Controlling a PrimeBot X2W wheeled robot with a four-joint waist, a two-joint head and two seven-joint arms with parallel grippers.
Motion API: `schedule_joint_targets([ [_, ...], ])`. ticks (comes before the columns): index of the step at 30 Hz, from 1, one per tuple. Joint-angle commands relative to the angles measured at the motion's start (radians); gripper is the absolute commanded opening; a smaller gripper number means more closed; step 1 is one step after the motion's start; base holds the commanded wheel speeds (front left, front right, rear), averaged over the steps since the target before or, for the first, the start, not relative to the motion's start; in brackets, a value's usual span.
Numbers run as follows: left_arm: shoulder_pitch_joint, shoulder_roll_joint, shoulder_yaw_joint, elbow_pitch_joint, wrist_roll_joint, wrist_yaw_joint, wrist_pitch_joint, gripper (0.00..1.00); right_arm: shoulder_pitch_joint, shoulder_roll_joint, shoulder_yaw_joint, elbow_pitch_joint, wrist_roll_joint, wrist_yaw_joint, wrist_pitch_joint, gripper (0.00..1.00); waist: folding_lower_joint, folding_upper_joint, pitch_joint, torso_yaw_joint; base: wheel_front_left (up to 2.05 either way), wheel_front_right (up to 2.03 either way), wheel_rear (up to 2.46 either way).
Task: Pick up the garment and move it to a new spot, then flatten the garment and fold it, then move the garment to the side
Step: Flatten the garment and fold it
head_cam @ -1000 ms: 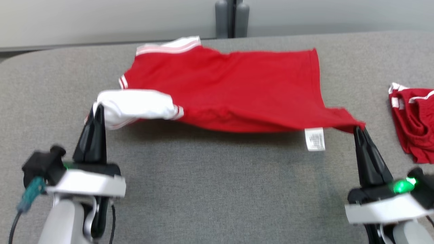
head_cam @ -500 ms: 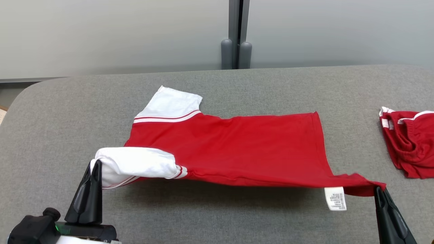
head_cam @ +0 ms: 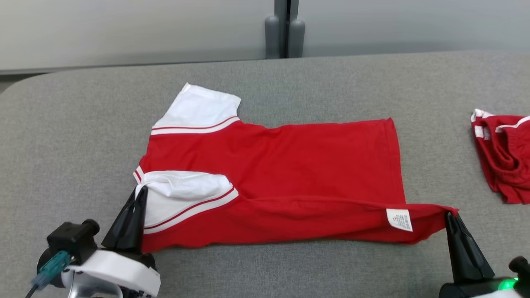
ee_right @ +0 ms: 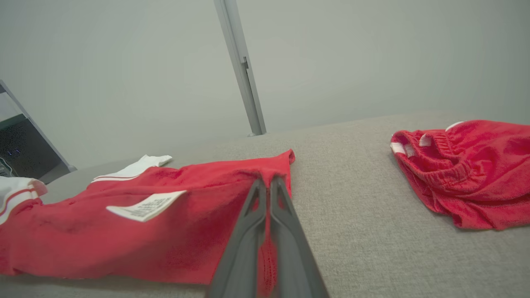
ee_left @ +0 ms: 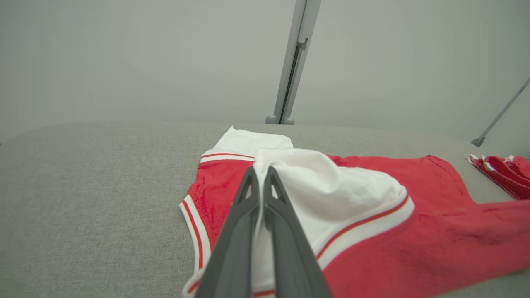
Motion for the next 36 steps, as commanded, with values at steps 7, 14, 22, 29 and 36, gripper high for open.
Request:
schedule_joint_targets([
  [7,-0.115,0.014,-0.040,0.190,-0.016,-0.029,-0.028,0.00,-0.096,-0.026,0.030,0.152,0.041,0.000,-0.002,0.00,0.0000,0.0000,0.088,0.012,0.00,0.00,0.00],
  [14,-0.157,0.017,-0.061,0.344,-0.036,-0.040,-0.058,0.00,-0.158,-0.048,0.091,0.271,0.062,0.000,0.008,0.00,0.0000,0.0000,0.109,0.016,0.00,0.00,0.00],
  [22,-0.155,0.009,-0.048,0.408,-0.045,-0.033,-0.177,1.00,-0.160,-0.057,0.094,0.286,0.064,0.000,-0.034,1.00,0.0000,0.0000,0.070,0.028,0.00,0.00,0.00],
  [29,-0.086,-0.012,0.028,0.299,-0.029,0.042,-0.256,1.00,-0.111,-0.046,-0.006,0.137,-0.052,0.000,-0.077,1.00,0.0000,0.0000,0.004,0.017,0.00,0.00,0.00],
  [36,-0.012,-0.029,0.057,0.106,0.068,0.105,-0.264,1.00,-0.055,-0.013,-0.086,-0.039,-0.157,0.000,-0.027,1.00,0.0000,0.0000,-0.060,0.012,0.00,0.00,0.00],
])
